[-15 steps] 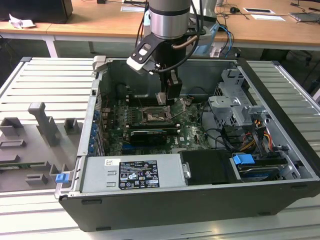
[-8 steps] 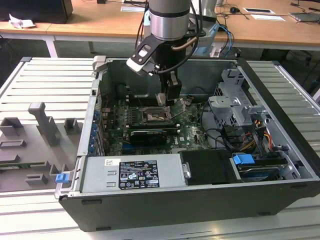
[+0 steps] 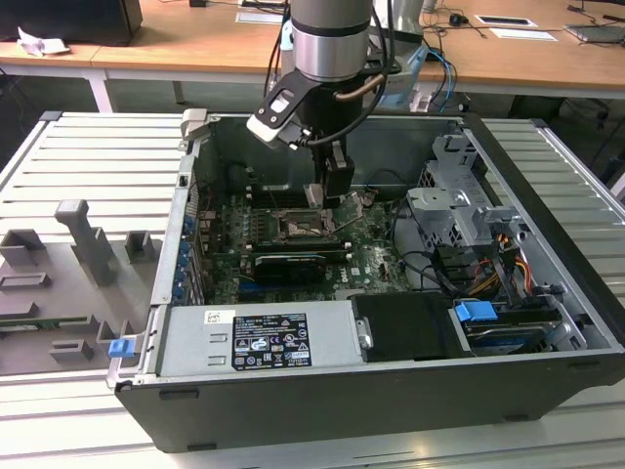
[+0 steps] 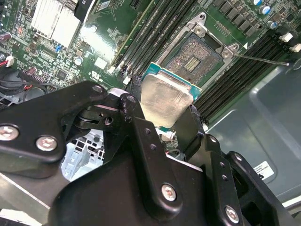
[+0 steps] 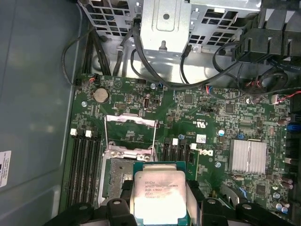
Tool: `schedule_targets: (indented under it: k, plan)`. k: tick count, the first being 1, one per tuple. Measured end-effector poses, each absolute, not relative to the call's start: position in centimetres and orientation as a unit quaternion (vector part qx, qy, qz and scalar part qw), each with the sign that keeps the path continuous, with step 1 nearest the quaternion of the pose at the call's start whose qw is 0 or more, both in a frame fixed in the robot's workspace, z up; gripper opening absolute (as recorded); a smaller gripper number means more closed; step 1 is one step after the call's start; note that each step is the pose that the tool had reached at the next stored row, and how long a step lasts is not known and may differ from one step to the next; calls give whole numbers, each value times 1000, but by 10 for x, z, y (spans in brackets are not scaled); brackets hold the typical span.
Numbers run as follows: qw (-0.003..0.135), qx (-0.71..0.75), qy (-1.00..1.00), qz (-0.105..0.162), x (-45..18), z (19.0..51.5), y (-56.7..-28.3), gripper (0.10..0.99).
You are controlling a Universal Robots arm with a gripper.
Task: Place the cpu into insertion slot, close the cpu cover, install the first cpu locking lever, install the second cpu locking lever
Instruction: 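Place the cpu into insertion slot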
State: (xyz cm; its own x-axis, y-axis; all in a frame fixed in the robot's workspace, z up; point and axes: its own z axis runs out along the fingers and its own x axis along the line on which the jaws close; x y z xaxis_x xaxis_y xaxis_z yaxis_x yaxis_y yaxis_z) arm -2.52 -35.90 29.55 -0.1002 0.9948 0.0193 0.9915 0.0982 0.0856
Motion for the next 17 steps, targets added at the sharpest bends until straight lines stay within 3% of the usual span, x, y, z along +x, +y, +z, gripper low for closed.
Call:
schedule_targets:
  k: [17]
  plan:
    - [22, 680, 732, 38, -25, 288, -359, 529]
